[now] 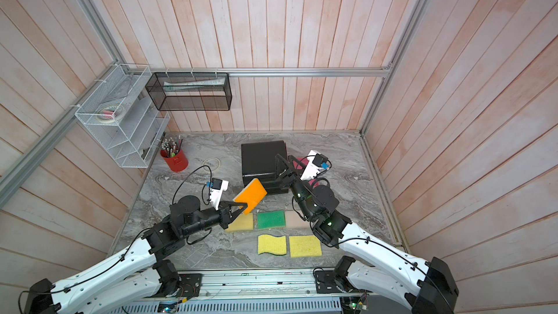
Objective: Take the sponge out of the drawer
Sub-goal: Place the sponge at the center of the board.
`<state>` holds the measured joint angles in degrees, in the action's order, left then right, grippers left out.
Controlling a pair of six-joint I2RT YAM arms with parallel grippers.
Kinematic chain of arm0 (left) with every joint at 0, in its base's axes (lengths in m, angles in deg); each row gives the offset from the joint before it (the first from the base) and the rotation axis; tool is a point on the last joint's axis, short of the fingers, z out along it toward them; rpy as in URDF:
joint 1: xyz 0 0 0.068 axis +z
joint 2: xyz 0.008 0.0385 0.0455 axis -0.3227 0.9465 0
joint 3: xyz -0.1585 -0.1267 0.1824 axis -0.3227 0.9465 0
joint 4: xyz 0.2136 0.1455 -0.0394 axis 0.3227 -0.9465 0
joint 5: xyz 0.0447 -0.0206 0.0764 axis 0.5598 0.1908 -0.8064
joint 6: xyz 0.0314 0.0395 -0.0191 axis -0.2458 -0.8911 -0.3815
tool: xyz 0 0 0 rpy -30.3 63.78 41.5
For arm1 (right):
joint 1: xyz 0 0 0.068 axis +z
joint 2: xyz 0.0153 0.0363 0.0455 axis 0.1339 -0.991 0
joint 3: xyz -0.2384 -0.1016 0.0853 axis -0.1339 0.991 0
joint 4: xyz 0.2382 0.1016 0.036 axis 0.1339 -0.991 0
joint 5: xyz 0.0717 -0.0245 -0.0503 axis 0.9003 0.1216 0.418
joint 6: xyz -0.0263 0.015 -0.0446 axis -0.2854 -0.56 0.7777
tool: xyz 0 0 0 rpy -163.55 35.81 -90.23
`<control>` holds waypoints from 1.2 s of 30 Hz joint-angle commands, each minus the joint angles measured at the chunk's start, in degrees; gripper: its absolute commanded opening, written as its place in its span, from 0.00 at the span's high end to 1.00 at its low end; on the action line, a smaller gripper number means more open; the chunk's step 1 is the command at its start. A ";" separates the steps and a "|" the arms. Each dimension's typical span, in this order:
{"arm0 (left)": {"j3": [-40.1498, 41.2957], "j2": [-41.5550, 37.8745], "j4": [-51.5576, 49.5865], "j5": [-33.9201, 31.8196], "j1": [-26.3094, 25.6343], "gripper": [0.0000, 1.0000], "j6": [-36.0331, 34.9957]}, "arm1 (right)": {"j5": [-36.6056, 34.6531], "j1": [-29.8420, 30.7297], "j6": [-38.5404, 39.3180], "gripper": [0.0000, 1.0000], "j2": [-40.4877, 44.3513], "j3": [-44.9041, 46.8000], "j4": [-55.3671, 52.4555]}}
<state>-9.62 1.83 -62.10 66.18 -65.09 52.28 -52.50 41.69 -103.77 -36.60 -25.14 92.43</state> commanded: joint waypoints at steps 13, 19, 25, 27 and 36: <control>6.46 -10.68 -29.36 11.82 0.12 1.00 8.64 | 7.68 -5.33 1.33 0.29 1.41 4.70 -2.37; 7.58 -10.39 -33.21 14.23 0.13 1.00 9.70 | 7.58 -5.92 0.91 0.29 1.76 5.62 -1.78; 6.05 -4.19 -33.56 15.21 0.19 1.00 7.51 | 8.29 -6.23 0.36 0.29 1.48 6.09 -1.33; 4.94 -2.33 -33.36 15.46 0.12 1.00 6.68 | 8.22 -6.23 0.38 0.29 1.65 6.26 -1.39; 3.31 6.47 -35.08 10.22 -0.40 1.00 6.57 | 7.86 -6.78 -0.08 0.29 2.05 7.73 -0.31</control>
<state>-5.51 6.48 -94.62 80.46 -65.11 59.47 -44.92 35.27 -103.20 -35.57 -18.39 90.57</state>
